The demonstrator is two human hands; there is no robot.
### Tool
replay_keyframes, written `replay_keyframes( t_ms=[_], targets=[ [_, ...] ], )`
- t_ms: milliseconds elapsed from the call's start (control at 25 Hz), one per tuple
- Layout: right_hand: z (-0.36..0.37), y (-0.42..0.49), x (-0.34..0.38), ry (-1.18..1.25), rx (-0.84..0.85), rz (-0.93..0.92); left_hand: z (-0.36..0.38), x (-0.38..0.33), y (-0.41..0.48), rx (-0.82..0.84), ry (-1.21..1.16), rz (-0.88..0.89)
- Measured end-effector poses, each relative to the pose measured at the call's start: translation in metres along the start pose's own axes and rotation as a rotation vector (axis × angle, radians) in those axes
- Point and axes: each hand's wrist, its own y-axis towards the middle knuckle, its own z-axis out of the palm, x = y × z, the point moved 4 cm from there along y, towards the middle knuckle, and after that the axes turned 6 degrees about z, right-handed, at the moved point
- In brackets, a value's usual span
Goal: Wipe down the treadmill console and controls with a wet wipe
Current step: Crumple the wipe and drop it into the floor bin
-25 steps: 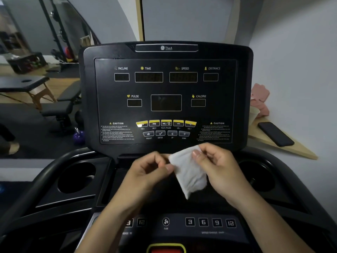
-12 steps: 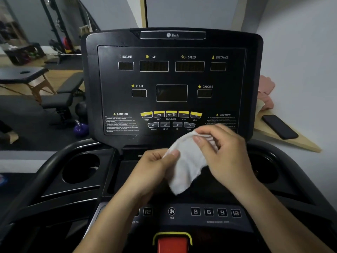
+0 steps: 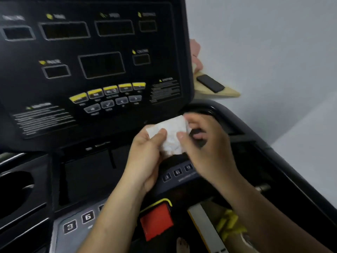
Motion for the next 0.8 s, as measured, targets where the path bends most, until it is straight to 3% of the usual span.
replay_keyframes(
  t_ms=[80,120,480,680,800],
  targets=[
    [-0.020,-0.012,-0.024,0.354,0.140,0.497,0.021,0.011,-0.009,0.121,0.045,-0.031],
    [-0.031,-0.023,-0.032,0.514,0.171,0.635,0.033,0.019,-0.017,0.182,0.085,-0.045],
    [-0.174,-0.160,-0.078,0.386,-0.203,0.589,0.142,0.094,-0.131,0.467,0.300,-0.030],
    [-0.295,-0.300,-0.130,0.380,-0.468,0.645,0.235,0.186,-0.251,0.553,0.447,0.025],
    [-0.370,-0.406,-0.159,0.385,-0.641,0.693,0.295,0.260,-0.344,0.662,0.466,-0.037]
  ],
)
